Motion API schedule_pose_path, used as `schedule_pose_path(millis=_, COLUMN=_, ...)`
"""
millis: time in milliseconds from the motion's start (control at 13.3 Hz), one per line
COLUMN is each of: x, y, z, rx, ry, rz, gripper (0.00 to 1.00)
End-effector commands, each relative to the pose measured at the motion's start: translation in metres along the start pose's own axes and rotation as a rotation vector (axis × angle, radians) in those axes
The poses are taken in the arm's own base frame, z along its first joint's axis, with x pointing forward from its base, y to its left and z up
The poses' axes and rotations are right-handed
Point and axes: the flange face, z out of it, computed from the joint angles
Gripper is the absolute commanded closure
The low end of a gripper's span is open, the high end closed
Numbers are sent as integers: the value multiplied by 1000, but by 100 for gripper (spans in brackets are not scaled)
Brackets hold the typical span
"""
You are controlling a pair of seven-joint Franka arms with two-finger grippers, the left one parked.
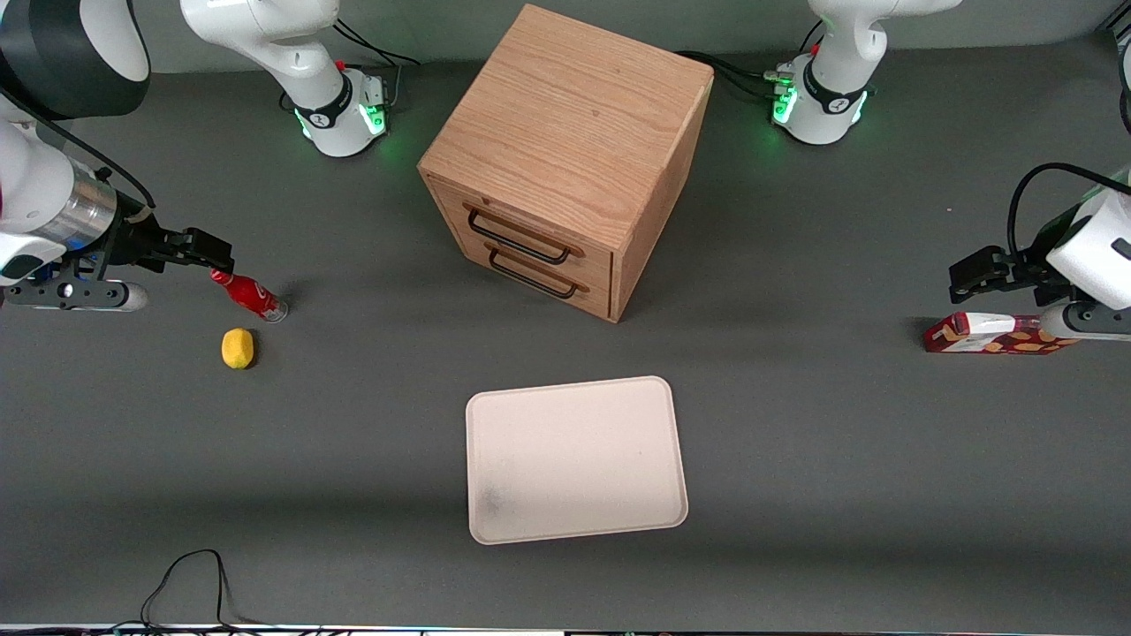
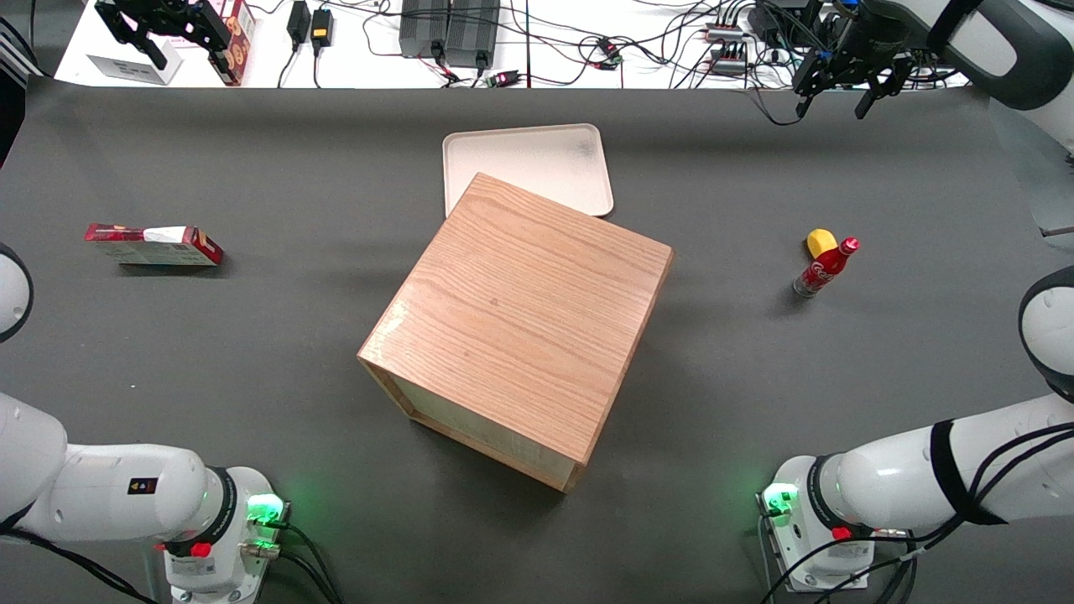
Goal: Place coke bottle on tray
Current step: 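Move the right gripper down over the red Coca-Cola bottle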
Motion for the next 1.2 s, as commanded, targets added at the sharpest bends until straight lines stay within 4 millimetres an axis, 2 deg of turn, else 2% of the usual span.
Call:
schedule_pose_path(millis=0, x=0, y=-3, z=-11, rx=-12, ry=-4, rz=19, gripper=0)
schedule_pose_path(millis=75, x=1, y=0, z=-18, rx=-8, ry=6, rz=20, gripper=0)
schedule_pose_path(millis=300, x=8, y=5, z=-10, rx=-16, ry=-22, rz=36, gripper=0)
schedule_pose_path(millis=451, x=4, y=25, z=-10, rx=-21, ry=-51, rz=44, gripper=0)
schedule_pose_path(millis=601, x=0, y=31, z=-13, rx=-18, ry=-55, rz=16, gripper=0)
schedule_pose_path(millis=826, x=-7, y=78, z=-10, rx=-75, ry=-92, rz=-98, gripper=0)
schedule_pose_path(millis=901, x=-8, y=98, z=-11, rx=-72, ry=-94, rz=-88, gripper=0)
schedule_pose_path(millis=1126, x=-12, y=108, z=-16, rx=-67, ry=-84, rz=-76, gripper=0)
